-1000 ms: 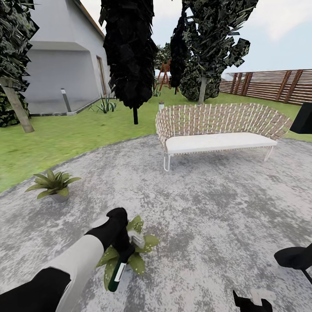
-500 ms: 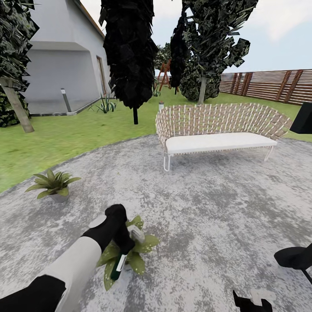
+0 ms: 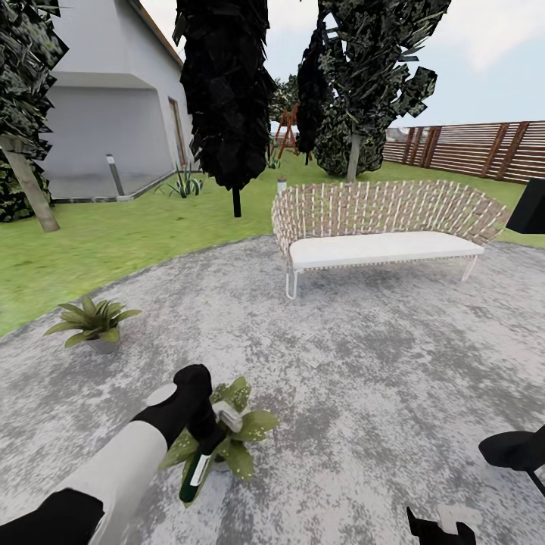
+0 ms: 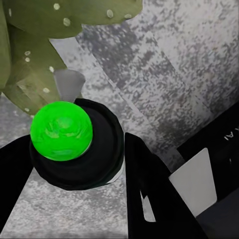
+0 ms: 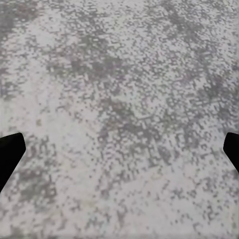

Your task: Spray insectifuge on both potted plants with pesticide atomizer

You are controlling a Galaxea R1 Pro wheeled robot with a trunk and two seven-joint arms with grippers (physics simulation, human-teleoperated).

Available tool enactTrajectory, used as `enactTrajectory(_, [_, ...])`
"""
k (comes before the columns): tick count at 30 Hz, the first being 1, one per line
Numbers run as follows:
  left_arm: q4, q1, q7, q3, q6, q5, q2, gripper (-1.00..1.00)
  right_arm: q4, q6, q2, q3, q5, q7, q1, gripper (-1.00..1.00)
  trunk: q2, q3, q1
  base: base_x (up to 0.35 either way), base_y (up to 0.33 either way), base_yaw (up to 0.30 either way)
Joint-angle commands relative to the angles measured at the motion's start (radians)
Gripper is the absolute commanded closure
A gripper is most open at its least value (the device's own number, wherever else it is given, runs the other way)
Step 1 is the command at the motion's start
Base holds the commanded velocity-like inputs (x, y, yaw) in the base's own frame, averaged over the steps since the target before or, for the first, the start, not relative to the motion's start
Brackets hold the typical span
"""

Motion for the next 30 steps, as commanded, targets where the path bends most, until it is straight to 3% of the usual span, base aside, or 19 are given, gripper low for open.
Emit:
enactTrajectory(1, [-0.002,0.0,-0.011,-0.002,0.009,-0.011,-0.001,1.0,0.0,-0.004,0.0,-0.009,0.003,0.008,-0.001,-1.0,0.0,-0.001,0.0,0.0,0.0,0.0])
enactTrajectory(11, [-0.002,0.002,-0.009,0.001,0.01,-0.012,-0.009,1.0,0.0,-0.004,0.0,-0.009,0.003,0.008,-0.001,-1.0,0.0,-0.001,0.0,-0.009,-0.002,0.0])
enactTrajectory(16, [-0.002,0.002,-0.01,0.001,0.01,-0.012,-0.01,1.0,0.0,-0.004,0.0,-0.009,0.002,0.008,-0.001,-1.0,0.0,-0.001,0.0,-0.264,-0.055,0.0])
enactTrajectory(22, [-0.003,0.002,-0.008,0.002,0.01,-0.012,-0.009,1.0,-0.001,-0.004,0.0,-0.009,0.002,0.008,-0.001,-1.0,0.0,-0.001,0.0,-0.269,0.16,0.01])
enactTrajectory(30, [-0.001,0.007,-0.01,0.001,0.01,-0.01,-0.016,1.0,0.0,-0.004,0.0,-0.009,0.002,0.008,-0.001,-1.0,0.0,-0.001,0.0,-0.013,0.088,0.118])
